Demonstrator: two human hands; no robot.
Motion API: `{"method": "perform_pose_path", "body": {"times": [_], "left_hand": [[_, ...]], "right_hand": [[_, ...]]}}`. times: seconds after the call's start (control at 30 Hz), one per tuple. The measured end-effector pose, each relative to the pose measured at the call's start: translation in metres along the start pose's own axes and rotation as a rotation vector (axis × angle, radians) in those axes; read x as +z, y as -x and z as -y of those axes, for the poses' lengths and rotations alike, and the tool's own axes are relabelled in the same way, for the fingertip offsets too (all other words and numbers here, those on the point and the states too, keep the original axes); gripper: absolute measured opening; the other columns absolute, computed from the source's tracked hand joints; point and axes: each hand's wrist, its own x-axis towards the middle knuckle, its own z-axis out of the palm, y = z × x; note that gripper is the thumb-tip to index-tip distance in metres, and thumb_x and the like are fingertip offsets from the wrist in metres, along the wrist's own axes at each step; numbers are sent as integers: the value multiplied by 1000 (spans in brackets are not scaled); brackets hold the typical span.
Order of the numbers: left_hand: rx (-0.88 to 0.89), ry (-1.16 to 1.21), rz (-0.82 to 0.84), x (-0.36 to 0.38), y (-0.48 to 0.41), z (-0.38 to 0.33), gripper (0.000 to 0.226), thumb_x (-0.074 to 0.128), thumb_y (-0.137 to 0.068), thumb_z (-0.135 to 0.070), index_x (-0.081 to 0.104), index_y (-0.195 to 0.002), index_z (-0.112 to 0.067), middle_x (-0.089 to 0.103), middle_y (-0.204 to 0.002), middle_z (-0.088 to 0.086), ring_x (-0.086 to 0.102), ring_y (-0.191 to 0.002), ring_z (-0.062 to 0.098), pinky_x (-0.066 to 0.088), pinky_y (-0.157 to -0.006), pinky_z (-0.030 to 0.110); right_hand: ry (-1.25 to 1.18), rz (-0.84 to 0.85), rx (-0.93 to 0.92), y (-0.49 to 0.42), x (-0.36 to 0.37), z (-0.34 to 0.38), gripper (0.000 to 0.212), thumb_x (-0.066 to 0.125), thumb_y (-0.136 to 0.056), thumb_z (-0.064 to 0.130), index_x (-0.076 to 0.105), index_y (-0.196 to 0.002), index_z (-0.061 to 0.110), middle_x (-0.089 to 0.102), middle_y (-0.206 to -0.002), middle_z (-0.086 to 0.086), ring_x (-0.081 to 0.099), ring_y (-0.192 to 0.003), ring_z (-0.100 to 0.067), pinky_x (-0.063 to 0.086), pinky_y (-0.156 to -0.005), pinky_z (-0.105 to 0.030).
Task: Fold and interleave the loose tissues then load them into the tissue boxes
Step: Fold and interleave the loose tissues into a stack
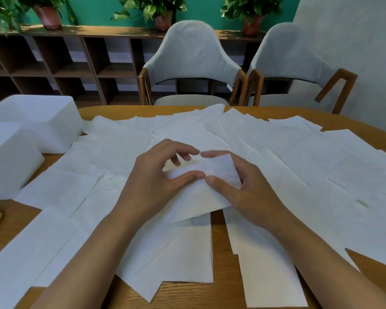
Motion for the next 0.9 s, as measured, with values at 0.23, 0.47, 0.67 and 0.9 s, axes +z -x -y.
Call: {"method": "perform_pose_path", "body": {"times": [0.23,0.47,0.67,0.9], "left_hand": [[-252,212,37,-2,-2,-1,11,83,-83,-39,77,-91,-34,73,-93,-22,68,-92,5,54,-65,18],[11,-67,-128,21,9,-7,44,79,-87,-47,63,-124,-29,63,-117,-16,58,-105,4,47,-83,10],[352,-60,349,44,27,-23,18,76,-88,-24,78,-106,-27,62,-122,-12,55,-115,7,46,-94,17],[281,7,676,54,30,-23,20,73,-96,-30,80,-114,-36,64,-126,-23,55,-118,1,51,-96,27]], "right_hand": [[-169,61,-53,-2,-23,9,71,72,-89,25,35,-143,52,33,-138,50,51,-120,15,52,-85,-12],[39,-58,75,-6,-29,-7,25,67,-97,22,76,-105,43,65,-117,32,50,-113,15,39,-92,-10],[1,-175,74,-11,-34,-14,27,64,-96,12,78,-108,33,71,-115,25,58,-114,10,40,-96,-5],[-8,-208,70,-11,-33,-12,29,64,-96,11,78,-109,33,70,-116,26,57,-117,8,40,-106,-16]]}}
